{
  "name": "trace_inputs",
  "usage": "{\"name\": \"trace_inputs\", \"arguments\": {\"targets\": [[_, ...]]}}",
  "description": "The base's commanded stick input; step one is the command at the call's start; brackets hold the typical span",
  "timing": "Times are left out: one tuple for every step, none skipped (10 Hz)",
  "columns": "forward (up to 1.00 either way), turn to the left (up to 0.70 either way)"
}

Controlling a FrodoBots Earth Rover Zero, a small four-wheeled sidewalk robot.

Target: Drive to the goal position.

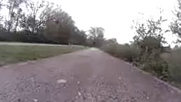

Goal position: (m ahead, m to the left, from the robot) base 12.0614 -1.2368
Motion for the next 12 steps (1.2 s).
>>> {"name": "trace_inputs", "arguments": {"targets": [[0.70,0.00],[0.70,0.00],[0.70,0.00],[0.70,0.00],[0.70,0.00],[0.70,0.00],[0.70,0.00],[0.70,0.00],[0.70,0.00],[0.70,0.00],[0.70,0.00],[0.70,0.00]]}}
